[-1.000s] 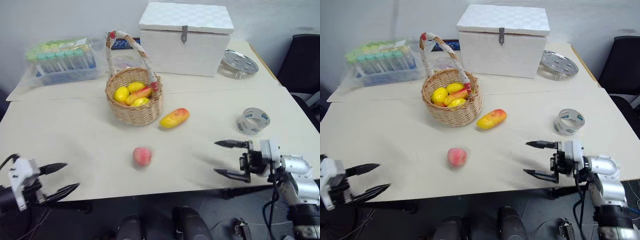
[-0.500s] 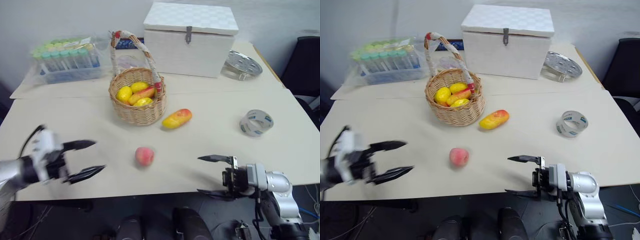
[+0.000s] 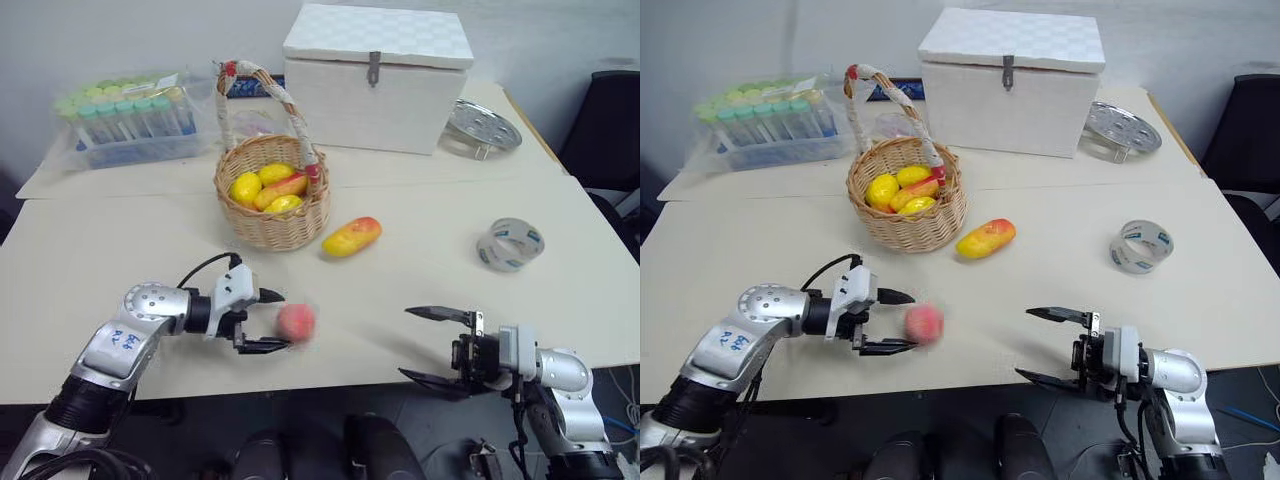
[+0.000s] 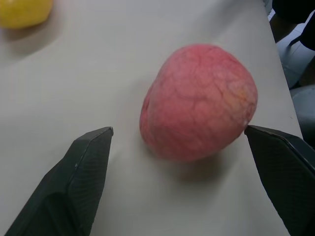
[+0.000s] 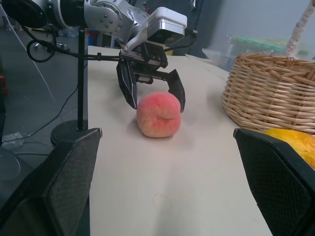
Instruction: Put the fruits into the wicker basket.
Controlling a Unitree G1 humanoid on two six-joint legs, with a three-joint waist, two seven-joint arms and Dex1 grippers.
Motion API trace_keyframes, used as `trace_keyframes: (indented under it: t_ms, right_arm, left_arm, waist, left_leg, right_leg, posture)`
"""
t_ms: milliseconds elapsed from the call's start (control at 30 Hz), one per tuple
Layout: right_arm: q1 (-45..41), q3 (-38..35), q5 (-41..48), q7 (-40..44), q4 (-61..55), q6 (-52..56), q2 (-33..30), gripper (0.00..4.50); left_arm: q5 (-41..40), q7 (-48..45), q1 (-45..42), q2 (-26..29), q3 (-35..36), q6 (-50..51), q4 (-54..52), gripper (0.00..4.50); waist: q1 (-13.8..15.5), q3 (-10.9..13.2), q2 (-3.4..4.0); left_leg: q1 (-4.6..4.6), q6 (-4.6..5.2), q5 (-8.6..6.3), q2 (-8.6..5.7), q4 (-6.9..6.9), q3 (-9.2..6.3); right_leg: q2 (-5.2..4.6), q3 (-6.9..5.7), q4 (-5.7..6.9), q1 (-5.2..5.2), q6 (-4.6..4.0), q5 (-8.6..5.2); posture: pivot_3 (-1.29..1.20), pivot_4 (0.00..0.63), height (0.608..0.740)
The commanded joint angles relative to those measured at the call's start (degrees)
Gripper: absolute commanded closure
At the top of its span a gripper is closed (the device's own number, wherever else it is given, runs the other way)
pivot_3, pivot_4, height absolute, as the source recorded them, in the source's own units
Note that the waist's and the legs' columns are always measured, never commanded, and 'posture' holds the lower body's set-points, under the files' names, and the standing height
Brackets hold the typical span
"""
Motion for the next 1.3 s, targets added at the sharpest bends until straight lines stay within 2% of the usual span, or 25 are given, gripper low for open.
trace_keyframes:
  t_ms: [33,367,567,667,733,833,933,1033,1167,1300]
  right_arm:
    - [1.2,-1.2,1.0,-2.1,-1.9,-0.8,0.6,0.0]
    - [2.0,-2.0,2.1,-6.5,-4.5,1.3,0.1,0.0]
    - [1.8,-2.6,2.8,-7.7,-3.6,1.7,0.4,0.0]
    - [1.4,-2.8,2.8,-7.6,-2.7,1.3,0.6,0.0]
    - [0.9,-3.0,2.8,-7.0,-1.5,0.9,0.6,0.0]
    - [0.2,-2.9,2.7,-6.0,-0.3,0.6,0.6,0.0]
    - [-0.7,-2.6,2.7,-5.4,-0.2,0.8,0.3,0.0]
    - [-1.7,-2.4,2.6,-4.9,-0.9,1.9,-0.4,0.0]
    - [-1.7,-2.4,2.6,-5.8,-2.9,3.6,-0.9,0.0]
    - [-1.1,-2.7,2.4,-7.2,-5.0,5.0,-1.4,0.0]
  left_arm:
    - [-1.1,-1.0,0.2,-0.2,1.0,0.2,-2.1,0.87]
    - [-6.6,-1.0,4.0,1.8,12.5,0.7,-3.7,3.92]
    - [-15.7,-0.2,5.9,2.4,25.7,2.9,-4.9,3.92]
    - [-17.1,-2.3,6.8,5.4,28.1,4.4,-5.5,3.92]
    - [-16.8,-4.4,7.3,7.9,27.0,4.7,-6.3,3.92]
    - [-14.1,-7.5,7.4,9.9,22.9,2.6,-7.6,3.32]
    - [-10.5,-11.2,6.5,10.3,17.8,-3.0,-8.0,2.45]
    - [-6.3,-12.4,1.9,5.0,11.5,-10.9,-3.7,1.55]
    - [-1.6,-11.5,-3.3,-0.4,7.0,-16.5,3.2,0.38]
    - [0.7,-14.1,-6.0,-3.5,2.9,-20.2,8.7,0.38]
  waist:
    - [0.0,0.0,0.0]
    - [0.0,0.0,0.0]
    - [-0.1,0.0,0.0]
    - [-0.1,0.0,0.0]
    - [-0.1,0.0,0.0]
    - [0.0,0.0,0.0]
    - [0.0,0.0,0.0]
    - [0.1,0.0,0.01]
    - [0.2,0.0,0.0]
    - [-0.1,0.0,0.0]
  left_leg:
    - [0.0,0.02,-0.01,0.0,0.0,0.01]
    - [0.03,0.0,0.01,0.01,0.0,-0.01]
    - [0.02,0.02,0.01,0.01,0.0,-0.04]
    - [0.02,0.02,0.01,-0.01,0.0,-0.05]
    - [0.02,0.02,0.01,-0.03,-0.01,-0.05]
    - [0.02,0.02,0.01,-0.05,-0.01,-0.04]
    - [0.02,0.02,0.01,-0.07,-0.01,-0.04]
    - [0.02,0.02,0.02,-0.08,-0.01,-0.01]
    - [0.0,0.04,0.03,-0.07,0.03,-0.01]
    - [-0.01,0.0,0.05,-0.06,0.05,0.04]
  right_leg:
    - [-0.01,0.01,0.0,0.0,0.01,0.0]
    - [-0.03,0.02,0.07,-0.01,0.0,0.0]
    - [-0.09,-0.01,0.07,-0.01,0.0,0.0]
    - [-0.12,-0.02,0.08,0.0,0.0,0.0]
    - [-0.13,-0.02,0.07,0.0,0.0,0.0]
    - [-0.14,-0.03,0.06,0.01,0.0,0.0]
    - [-0.15,-0.03,0.05,0.01,0.0,0.0]
    - [-0.13,-0.01,0.07,0.0,0.0,0.0]
    - [-0.04,-0.02,0.07,0.0,0.01,0.0]
    - [0.03,0.01,0.07,-0.01,0.02,0.01]
  posture:
    - [0.0,0.15,0.74]
    - [0.0,0.15,0.74]
    - [0.0,0.15,0.74]
    - [0.0,0.15,0.74]
    - [0.0,0.15,0.74]
    - [0.0,0.15,0.74]
    - [0.0,0.15,0.74]
    - [0.0,0.15,0.74]
    - [0.0,0.15,0.74]
    - [0.0,0.15,0.74]
